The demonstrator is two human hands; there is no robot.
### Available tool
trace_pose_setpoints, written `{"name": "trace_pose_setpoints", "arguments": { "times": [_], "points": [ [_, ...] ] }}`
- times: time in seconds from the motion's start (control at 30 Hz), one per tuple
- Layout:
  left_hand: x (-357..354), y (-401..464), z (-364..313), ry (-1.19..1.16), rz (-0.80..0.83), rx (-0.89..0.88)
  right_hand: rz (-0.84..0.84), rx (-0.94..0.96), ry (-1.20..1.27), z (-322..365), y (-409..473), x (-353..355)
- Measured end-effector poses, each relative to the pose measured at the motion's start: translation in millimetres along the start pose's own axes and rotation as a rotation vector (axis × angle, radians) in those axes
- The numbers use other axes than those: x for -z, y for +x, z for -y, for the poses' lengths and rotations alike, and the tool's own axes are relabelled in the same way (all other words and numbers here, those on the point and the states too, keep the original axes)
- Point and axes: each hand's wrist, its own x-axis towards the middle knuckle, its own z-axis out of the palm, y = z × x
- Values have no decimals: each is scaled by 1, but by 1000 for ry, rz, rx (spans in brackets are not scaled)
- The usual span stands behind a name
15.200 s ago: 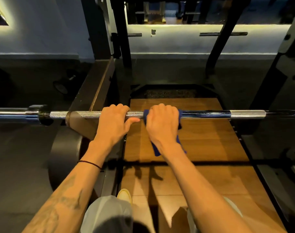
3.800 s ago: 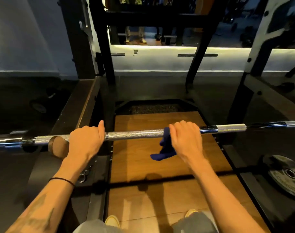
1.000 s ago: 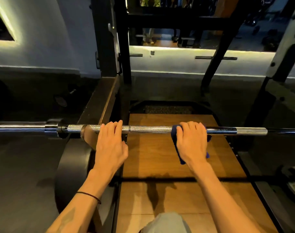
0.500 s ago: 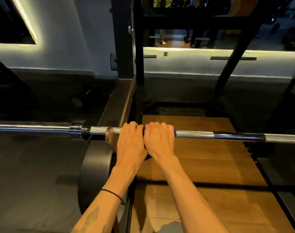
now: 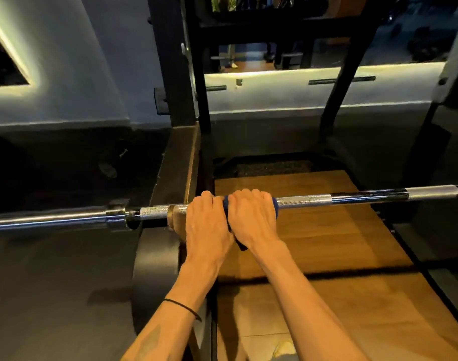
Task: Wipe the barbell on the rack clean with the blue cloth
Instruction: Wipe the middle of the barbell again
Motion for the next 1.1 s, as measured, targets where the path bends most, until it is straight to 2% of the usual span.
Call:
{"name": "trace_pose_setpoints", "arguments": {
  "times": [0.13,0.27,0.4,0.53,0.7,0.8,0.9,0.97,1.1],
  "points": [
    [2,-2,4,41,4,-49,-11,-24,20,5,-4,1],
    [-1,1,11,1,-69,-109,-55,-22,29,7,-9,-3],
    [-5,8,24,-63,-82,-152,-108,39,180,-18,-21,-5],
    [-15,10,30,-167,-91,-124,-186,-33,144,-108,-22,-6],
    [-27,7,31,-170,-103,-119,-230,-217,-166,-250,-40,3],
    [-25,15,24,-126,-119,-109,-273,-304,-199,-293,-49,4],
    [-22,26,24,-12,-30,-115,-384,-470,-182,-270,-39,-13],
    [-25,28,25,-43,-27,-104,-447,-491,-158,-234,-28,-23],
    [-33,23,27,-165,-123,-105,-431,-261,71,-134,-23,-37]
  ]
}}
